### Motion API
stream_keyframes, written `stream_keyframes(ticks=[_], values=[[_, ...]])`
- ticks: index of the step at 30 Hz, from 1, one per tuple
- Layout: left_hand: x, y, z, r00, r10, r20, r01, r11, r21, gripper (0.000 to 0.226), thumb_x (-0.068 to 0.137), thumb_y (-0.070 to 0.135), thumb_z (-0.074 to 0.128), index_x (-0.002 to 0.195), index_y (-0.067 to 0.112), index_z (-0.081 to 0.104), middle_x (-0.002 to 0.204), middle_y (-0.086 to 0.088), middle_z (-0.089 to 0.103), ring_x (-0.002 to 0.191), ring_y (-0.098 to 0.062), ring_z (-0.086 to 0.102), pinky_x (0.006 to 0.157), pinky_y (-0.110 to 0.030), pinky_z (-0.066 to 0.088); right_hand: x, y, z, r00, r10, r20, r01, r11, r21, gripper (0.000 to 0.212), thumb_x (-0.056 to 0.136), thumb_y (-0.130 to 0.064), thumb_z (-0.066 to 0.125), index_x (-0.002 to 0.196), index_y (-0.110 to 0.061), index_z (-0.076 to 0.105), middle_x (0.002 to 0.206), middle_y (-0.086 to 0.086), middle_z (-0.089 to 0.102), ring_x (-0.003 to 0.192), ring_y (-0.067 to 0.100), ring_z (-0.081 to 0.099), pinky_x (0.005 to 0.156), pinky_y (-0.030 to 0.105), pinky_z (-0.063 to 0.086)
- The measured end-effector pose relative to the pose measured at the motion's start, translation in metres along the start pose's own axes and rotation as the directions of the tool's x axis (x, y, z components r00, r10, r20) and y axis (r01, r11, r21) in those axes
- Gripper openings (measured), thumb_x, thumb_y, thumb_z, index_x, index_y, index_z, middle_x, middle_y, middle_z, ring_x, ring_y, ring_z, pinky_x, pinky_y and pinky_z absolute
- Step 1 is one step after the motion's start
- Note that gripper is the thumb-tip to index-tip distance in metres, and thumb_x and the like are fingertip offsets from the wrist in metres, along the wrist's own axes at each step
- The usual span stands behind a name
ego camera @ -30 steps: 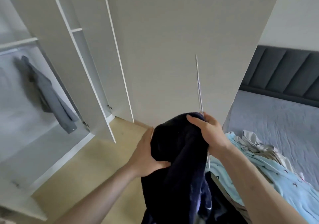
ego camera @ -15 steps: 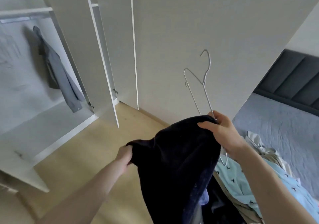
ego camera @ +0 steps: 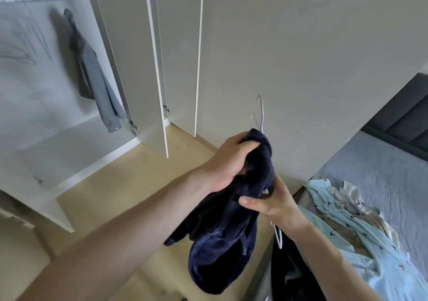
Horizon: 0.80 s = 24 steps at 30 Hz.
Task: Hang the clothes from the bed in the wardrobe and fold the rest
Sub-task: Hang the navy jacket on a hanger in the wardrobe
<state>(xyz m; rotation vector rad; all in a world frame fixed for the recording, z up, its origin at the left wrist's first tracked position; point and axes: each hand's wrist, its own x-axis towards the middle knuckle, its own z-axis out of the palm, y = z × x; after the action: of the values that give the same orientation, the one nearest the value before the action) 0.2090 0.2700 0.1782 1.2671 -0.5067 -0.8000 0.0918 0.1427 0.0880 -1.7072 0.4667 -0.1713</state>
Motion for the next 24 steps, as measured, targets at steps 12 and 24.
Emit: stream_keyframes(ticks=[12, 24], values=[[-0.054, -0.16, -0.206, 0.864, -0.357, -0.354, 0.503, 0.598, 0.624, 0.053, 0.074, 0.01, 0.064, 0.122, 0.03, 0.058, 0.119, 0.008, 0.061, 0.104, -0.015, 0.065, 0.087, -0.04, 0.059, 0.037, -0.059, 0.056, 0.968, 0.074, -0.242, 0.01, 0.943, 0.331, 0.032, 0.063, -0.01, 0.062, 0.084, -0.028, 0.078, 0.069, -0.002, 0.071, 0.064, 0.015, 0.07, 0.056, 0.029, 0.054], [-0.044, -0.252, -0.152, 0.779, -0.482, -0.4, 0.626, 0.625, 0.467, 0.036, 0.097, 0.037, 0.063, 0.12, 0.009, 0.066, 0.093, -0.007, 0.074, 0.09, -0.029, 0.075, 0.072, -0.035, 0.057, 0.05, -0.104, 0.051, 0.952, 0.187, -0.243, -0.066, 0.898, 0.434, 0.013, 0.073, -0.001, 0.06, 0.073, -0.014, 0.056, 0.05, -0.002, 0.041, 0.038, 0.011, 0.039, 0.04, 0.021, 0.034]])
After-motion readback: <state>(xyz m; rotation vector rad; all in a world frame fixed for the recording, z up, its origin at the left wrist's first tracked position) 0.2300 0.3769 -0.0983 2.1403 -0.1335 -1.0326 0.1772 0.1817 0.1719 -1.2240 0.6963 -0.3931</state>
